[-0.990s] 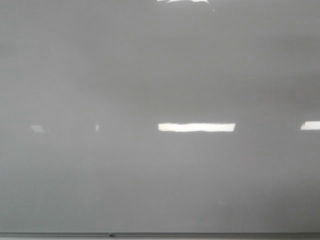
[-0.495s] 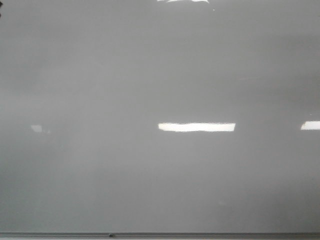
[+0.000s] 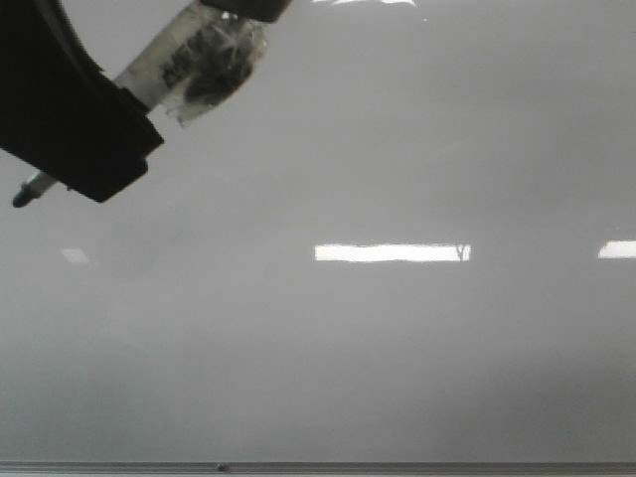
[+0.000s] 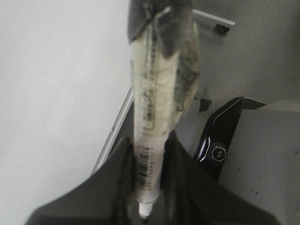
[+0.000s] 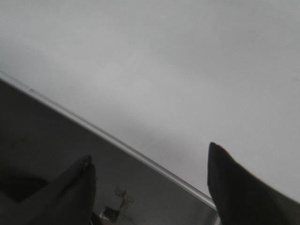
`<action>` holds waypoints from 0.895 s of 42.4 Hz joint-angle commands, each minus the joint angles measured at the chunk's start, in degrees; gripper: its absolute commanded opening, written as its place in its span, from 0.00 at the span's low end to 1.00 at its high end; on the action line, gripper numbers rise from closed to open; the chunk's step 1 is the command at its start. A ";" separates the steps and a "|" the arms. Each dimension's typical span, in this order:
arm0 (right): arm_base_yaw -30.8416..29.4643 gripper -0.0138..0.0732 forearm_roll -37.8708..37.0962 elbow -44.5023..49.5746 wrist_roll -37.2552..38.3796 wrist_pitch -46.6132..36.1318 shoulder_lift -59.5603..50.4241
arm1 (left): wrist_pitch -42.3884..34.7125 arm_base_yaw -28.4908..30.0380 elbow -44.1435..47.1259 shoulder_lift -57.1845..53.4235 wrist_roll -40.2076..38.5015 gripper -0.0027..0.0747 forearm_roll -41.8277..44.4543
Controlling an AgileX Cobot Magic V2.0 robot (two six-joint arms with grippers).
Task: Write number 5 on whiteboard
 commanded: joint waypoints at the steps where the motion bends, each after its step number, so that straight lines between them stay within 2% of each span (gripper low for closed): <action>1: 5.24 0.77 2.88 -4.76 -9.19 2.12 3.24 | -2.92 -0.99 -2.57 0.79 0.71 0.01 0.98; 8: 14.68 0.77 3.65 -7.89 -16.55 2.94 8.55 | -4.14 -1.23 -2.69 2.69 4.67 0.01 0.98; 21: 28.90 0.77 3.90 -13.55 -20.27 -2.01 17.56 | -4.42 -1.23 -2.69 2.97 9.23 0.01 0.83; 30: 33.79 0.76 4.02 -18.48 -20.29 -3.85 23.57 | -4.42 -1.23 -2.69 2.97 9.23 0.01 0.83; 38: 34.33 0.76 6.43 -22.81 -20.29 -1.45 27.49 | -4.42 -1.23 -2.69 2.97 11.63 0.01 0.83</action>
